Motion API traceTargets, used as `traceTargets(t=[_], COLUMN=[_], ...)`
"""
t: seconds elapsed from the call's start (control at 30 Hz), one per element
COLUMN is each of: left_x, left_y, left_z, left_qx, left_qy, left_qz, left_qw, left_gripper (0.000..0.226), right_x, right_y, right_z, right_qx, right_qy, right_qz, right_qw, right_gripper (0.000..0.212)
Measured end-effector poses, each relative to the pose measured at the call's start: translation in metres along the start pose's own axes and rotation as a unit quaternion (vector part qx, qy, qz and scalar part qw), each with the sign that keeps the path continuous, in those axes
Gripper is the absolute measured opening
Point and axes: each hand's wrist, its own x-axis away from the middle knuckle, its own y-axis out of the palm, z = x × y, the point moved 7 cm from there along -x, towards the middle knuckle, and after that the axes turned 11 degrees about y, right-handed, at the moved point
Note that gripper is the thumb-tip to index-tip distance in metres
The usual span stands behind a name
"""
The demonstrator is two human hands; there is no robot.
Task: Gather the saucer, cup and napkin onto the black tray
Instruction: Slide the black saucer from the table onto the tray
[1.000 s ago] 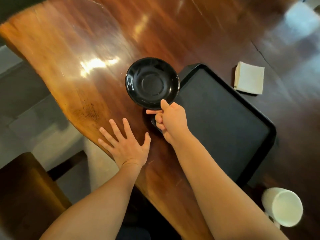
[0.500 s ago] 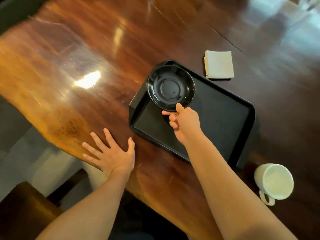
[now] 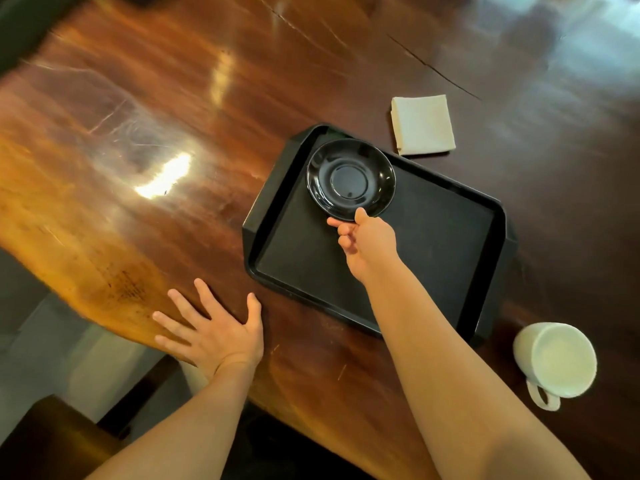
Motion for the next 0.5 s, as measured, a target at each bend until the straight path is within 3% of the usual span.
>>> traceTargets(t=[0.5], left_x=[0.000], left_y=[-0.001], left_z=[0.000], left_qx=[0.008], left_qy=[0.005], left_qz=[0.016], left_qw=[1.000], left_gripper=[0.094], right_x=[-0.026], right_y=[0.013], right_z=[0.007], right_qx=[-0.011], right_qy=[0.010], right_qz=[0.001], right_qw=[1.000], right_gripper=[0.027])
